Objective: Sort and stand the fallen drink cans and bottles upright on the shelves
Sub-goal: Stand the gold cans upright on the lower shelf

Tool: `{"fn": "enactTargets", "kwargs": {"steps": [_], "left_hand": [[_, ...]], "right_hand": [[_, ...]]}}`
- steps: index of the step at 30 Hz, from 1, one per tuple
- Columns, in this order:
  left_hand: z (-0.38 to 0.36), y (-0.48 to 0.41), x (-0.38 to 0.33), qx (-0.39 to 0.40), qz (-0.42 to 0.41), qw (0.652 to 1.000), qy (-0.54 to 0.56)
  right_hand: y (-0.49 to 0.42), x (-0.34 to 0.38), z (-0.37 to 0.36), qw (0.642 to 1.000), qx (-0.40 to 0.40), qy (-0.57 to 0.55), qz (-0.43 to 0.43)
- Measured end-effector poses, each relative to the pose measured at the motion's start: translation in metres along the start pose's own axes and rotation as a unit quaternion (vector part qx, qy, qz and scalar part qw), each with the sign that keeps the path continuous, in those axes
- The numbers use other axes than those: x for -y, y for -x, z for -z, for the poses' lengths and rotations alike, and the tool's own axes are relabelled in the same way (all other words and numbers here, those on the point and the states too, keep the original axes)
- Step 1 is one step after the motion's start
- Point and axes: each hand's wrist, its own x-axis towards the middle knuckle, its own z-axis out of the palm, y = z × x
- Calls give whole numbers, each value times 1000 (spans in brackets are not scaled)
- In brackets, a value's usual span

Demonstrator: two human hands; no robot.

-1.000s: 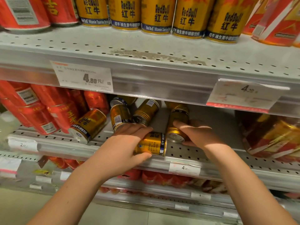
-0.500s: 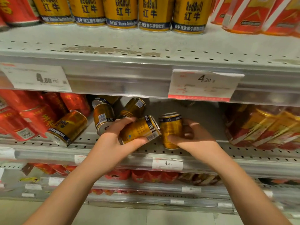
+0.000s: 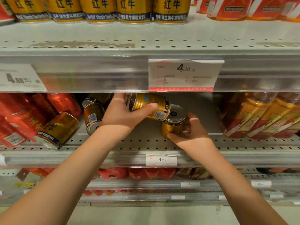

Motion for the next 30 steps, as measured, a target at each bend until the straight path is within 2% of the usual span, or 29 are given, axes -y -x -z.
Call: {"fn": "enactTargets", "kwargs": {"steps": [5, 9, 14, 19, 21, 25, 30], "left_hand": [[2, 1, 6, 6, 19, 1000, 23], [0, 8, 13, -9, 23, 1000, 16], [0, 11, 14, -30, 17, 999, 42], [0, 11, 10, -33, 10, 999, 38], [1, 11, 8, -27, 15, 999, 32], [4, 11, 2, -13, 20, 1000, 19], [2, 8, -9, -6, 0, 1000, -10]], "right_hand": [[-1, 10, 1, 998, 16, 64, 8], [-6, 11, 0, 994, 0, 110, 17], [-7, 19, 12, 999, -15, 33, -40], [-5, 29, 15, 989, 31, -66, -126], [-3, 30, 16, 976, 63, -128, -167], [-4, 34, 18, 921, 106, -268, -262], [-14, 41, 18, 876, 142, -324, -328]]}}
